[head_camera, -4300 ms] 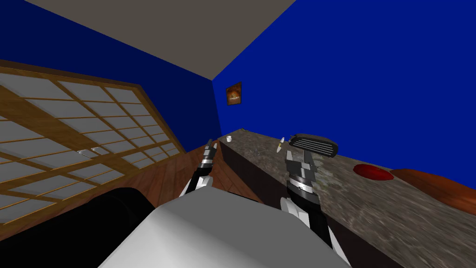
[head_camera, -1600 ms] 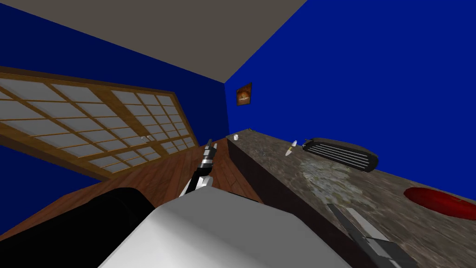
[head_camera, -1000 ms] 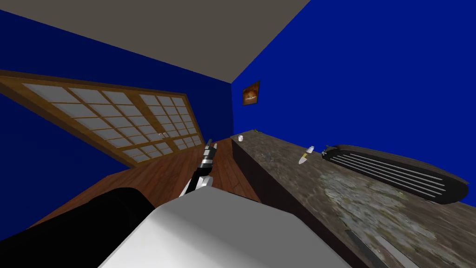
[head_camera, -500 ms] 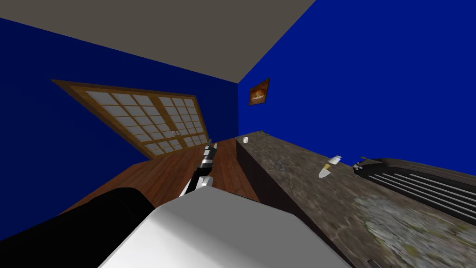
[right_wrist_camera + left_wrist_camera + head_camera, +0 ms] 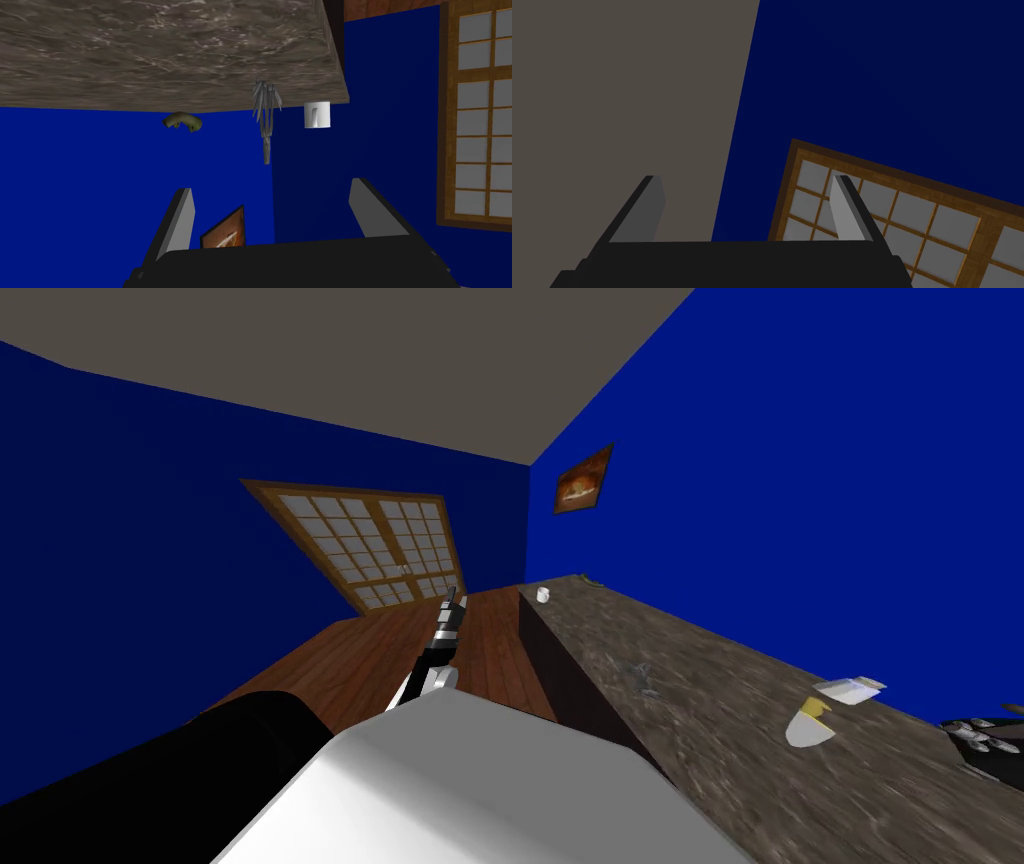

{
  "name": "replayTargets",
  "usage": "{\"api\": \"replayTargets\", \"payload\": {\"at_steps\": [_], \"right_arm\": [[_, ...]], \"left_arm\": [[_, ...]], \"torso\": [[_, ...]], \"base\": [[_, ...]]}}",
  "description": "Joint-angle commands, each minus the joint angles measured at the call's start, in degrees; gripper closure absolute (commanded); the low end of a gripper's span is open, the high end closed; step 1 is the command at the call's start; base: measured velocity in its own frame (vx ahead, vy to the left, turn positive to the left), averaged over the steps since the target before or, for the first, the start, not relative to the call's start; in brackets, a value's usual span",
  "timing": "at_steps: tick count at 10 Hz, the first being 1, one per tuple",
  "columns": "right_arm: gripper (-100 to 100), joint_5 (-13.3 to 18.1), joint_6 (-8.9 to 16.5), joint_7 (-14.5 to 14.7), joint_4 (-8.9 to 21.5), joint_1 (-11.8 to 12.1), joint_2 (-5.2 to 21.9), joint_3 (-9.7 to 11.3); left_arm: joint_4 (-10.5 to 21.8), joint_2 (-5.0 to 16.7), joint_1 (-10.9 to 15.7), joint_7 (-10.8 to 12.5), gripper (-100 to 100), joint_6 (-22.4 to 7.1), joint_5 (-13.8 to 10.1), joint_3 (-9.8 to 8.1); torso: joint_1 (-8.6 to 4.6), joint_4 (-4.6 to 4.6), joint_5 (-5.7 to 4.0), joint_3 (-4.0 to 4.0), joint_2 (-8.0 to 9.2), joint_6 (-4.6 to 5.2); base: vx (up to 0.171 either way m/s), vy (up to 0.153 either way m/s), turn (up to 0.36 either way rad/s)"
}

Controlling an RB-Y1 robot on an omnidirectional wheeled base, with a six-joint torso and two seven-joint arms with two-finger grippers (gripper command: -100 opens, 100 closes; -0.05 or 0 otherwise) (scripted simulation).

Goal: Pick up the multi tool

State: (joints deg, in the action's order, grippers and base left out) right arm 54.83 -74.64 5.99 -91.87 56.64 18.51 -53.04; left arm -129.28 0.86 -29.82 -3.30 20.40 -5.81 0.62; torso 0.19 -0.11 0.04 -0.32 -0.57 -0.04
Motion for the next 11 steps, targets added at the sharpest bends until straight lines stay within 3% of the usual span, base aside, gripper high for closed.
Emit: {"api": "replayTargets", "payload": {"at_steps": [1,5,9,11], "right_arm": [[-100,1.6,-1.0,-0.1,0.4,0.2,0.2,-0.6],[-100,8.3,-6.0,-1.5,2.9,1.3,2.6,-3.9],[-100,13.1,-9.7,-3.2,4.4,1.6,4.6,-5.7],[-100,13.3,-9.8,-3.3,4.2,1.7,4.6,-5.7]], "left_arm": [[0.0,0.0,0.0,0.0,0,0.0,0.0,0.0],[0.0,0.0,0.0,0.0,0,0.0,0.0,-0.01],[0.0,0.0,0.0,0.0,0,0.0,0.0,-0.01],[0.0,0.0,0.0,0.0,0,0.0,0.0,-0.01]], "torso": [[0.0,0.0,0.0,0.0,0.0,0.0],[0.01,-0.06,0.01,-0.16,-0.27,0.02],[0.06,-0.03,0.02,-0.06,-0.06,0.03],[0.12,-0.04,0.03,-0.09,-0.13,0.05]], "base": [[0.135,0.018,0.153],[0.195,0.025,0.321],[0.18,0.012,0.275],[0.134,0.0,0.154]]}}
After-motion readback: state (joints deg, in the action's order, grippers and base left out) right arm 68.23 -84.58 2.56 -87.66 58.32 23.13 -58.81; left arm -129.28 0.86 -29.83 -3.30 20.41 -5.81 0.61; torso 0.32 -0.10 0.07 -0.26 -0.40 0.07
